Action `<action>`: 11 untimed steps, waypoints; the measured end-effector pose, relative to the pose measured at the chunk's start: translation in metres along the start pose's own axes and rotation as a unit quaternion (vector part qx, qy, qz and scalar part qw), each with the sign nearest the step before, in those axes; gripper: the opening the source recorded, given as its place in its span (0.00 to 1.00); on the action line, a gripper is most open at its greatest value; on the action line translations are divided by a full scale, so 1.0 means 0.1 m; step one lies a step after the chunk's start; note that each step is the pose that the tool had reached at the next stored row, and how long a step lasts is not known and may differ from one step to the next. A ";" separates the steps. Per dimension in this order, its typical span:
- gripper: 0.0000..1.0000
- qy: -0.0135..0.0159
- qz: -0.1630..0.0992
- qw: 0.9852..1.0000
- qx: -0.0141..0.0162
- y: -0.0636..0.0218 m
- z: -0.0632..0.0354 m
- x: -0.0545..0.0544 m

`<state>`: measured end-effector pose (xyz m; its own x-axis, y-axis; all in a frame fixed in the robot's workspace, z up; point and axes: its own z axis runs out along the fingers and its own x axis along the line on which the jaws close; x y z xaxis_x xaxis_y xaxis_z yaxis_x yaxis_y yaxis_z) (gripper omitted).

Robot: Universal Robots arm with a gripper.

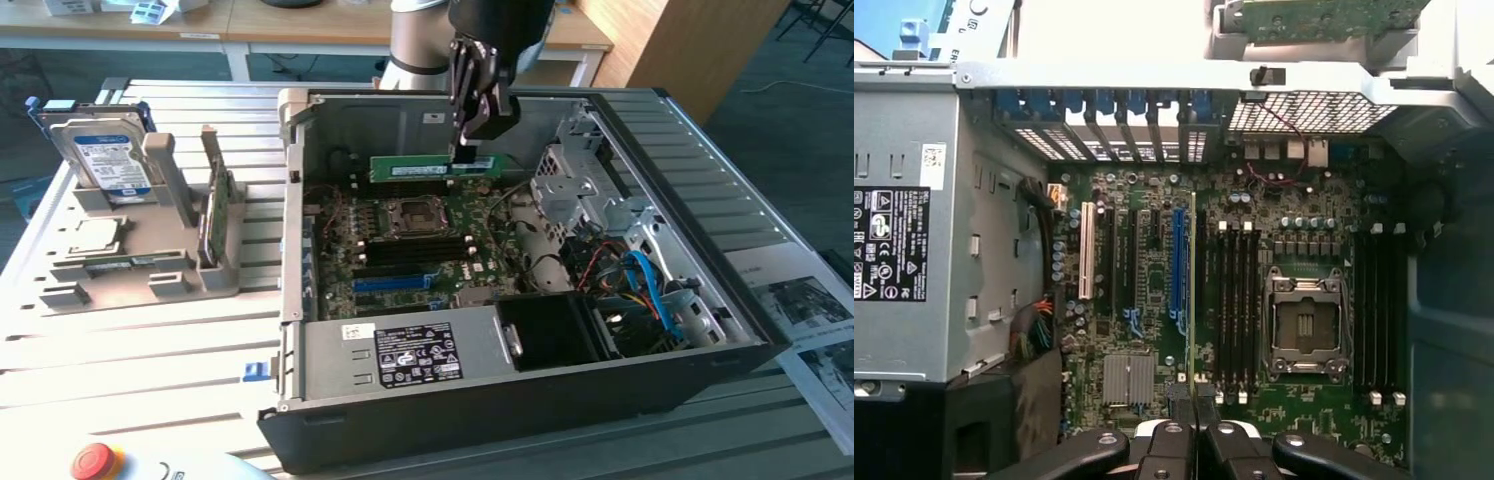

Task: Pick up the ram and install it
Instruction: 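Pick up the ram and move it above insertion slot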

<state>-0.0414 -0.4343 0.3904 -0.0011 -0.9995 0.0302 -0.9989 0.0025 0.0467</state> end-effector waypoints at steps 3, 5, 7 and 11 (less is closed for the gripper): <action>0.12 0.000 0.000 1.000 0.000 -0.009 0.003 -0.04; 0.12 0.000 0.000 1.000 0.000 -0.015 0.005 -0.07; 0.12 0.000 0.000 1.000 0.000 -0.021 0.007 -0.10; 0.12 0.000 0.000 1.000 0.000 -0.033 0.010 -0.16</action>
<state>-0.0381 -0.4182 0.3888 -0.0010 -0.9995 0.0303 -0.9989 0.0024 0.0468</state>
